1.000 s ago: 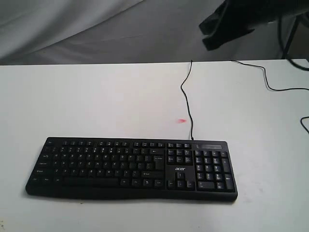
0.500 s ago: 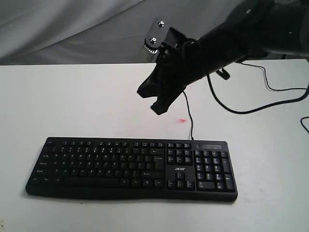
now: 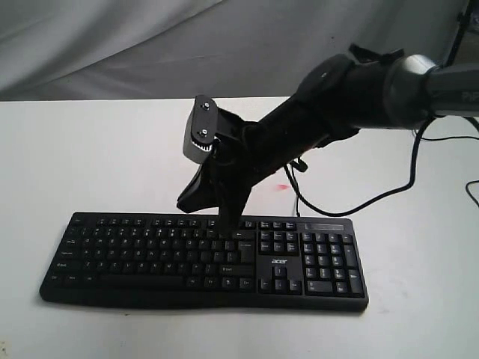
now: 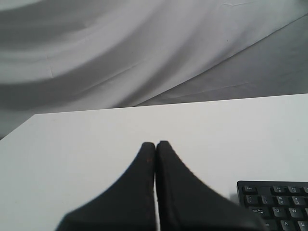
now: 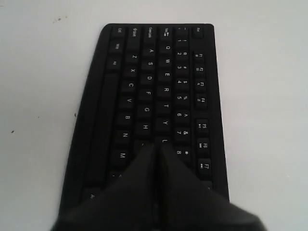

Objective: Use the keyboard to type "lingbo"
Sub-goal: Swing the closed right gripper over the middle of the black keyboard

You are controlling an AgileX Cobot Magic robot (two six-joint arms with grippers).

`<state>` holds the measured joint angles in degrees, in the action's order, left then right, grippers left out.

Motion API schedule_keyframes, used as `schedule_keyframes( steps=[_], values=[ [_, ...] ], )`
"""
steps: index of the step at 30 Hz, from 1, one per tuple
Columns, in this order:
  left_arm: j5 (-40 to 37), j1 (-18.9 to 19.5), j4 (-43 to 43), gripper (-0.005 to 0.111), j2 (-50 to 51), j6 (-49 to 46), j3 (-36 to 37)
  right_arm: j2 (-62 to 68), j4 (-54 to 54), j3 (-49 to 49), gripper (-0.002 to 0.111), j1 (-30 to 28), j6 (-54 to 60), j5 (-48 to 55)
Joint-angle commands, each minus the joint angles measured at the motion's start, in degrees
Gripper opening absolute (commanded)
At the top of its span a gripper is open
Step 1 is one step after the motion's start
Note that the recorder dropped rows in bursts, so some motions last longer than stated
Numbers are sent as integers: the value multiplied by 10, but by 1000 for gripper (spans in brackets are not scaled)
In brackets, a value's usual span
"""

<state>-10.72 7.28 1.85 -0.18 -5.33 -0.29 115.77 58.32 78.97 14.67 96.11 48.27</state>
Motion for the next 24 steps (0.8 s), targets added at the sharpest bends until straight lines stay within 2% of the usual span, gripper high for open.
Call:
schedule_keyframes(
  steps=[1, 11, 17, 24],
  values=[
    [2, -2, 0, 1, 2, 2, 3, 5, 14, 1, 0, 2, 13, 2],
    [2, -2, 0, 1, 2, 2, 3, 6, 108, 1, 0, 2, 12, 7],
    [2, -2, 0, 1, 2, 2, 3, 6, 51, 1, 0, 8, 57, 49],
    [2, -2, 0, 1, 2, 2, 3, 6, -4, 1, 0, 60, 58, 20]
  ],
)
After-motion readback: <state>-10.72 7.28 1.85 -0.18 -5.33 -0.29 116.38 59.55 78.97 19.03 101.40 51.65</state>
